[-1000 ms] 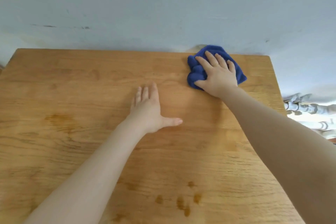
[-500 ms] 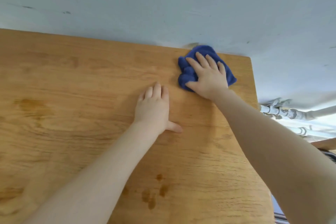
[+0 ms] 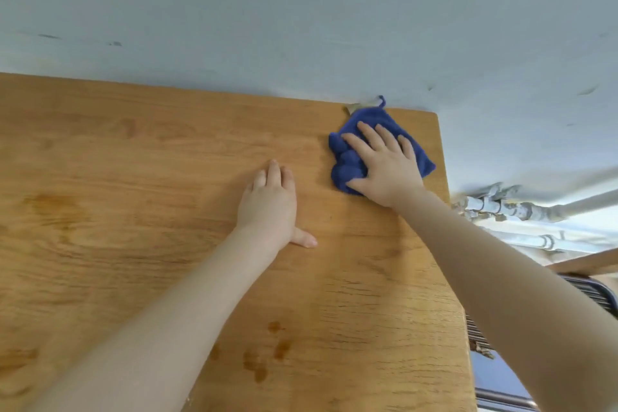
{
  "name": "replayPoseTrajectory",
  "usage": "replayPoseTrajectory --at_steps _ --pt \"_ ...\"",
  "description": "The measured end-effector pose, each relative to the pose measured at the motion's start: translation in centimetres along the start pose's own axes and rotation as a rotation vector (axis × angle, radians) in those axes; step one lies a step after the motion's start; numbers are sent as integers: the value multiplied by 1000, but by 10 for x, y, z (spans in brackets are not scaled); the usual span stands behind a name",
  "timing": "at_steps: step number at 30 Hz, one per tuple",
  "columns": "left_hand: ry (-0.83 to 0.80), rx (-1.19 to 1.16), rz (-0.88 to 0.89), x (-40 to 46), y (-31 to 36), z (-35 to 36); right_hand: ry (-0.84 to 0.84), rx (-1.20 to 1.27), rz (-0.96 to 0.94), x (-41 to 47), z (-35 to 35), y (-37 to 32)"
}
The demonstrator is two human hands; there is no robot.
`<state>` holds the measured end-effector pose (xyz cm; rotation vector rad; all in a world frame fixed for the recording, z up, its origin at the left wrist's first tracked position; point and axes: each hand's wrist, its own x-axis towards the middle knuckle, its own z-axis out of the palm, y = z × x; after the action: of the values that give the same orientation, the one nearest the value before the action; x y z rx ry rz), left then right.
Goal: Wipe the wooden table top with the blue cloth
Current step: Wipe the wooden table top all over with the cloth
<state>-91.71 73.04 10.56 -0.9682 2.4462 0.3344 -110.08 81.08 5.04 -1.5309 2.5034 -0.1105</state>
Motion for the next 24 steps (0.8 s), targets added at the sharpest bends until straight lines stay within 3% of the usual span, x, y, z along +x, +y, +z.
replayPoseTrajectory --at_steps 4,10,13,16,19,24 --pt "8 -40 18 0 -4 4 35 19 185 34 -7 12" --pt "-44 -87 -6 -9 -4 4 11 11 89 -54 1 -4" --pt "10 18 16 -10 10 -2 -33 -48 6 -52 -1 11" --pt "114 61 162 -14 33 -3 21 -31 119 -11 -6 37" --pt "47 32 198 -20 45 14 25 -10 218 13 -7 51" --pt "10 33 155 -26 53 22 -7 -1 101 -52 -6 48"
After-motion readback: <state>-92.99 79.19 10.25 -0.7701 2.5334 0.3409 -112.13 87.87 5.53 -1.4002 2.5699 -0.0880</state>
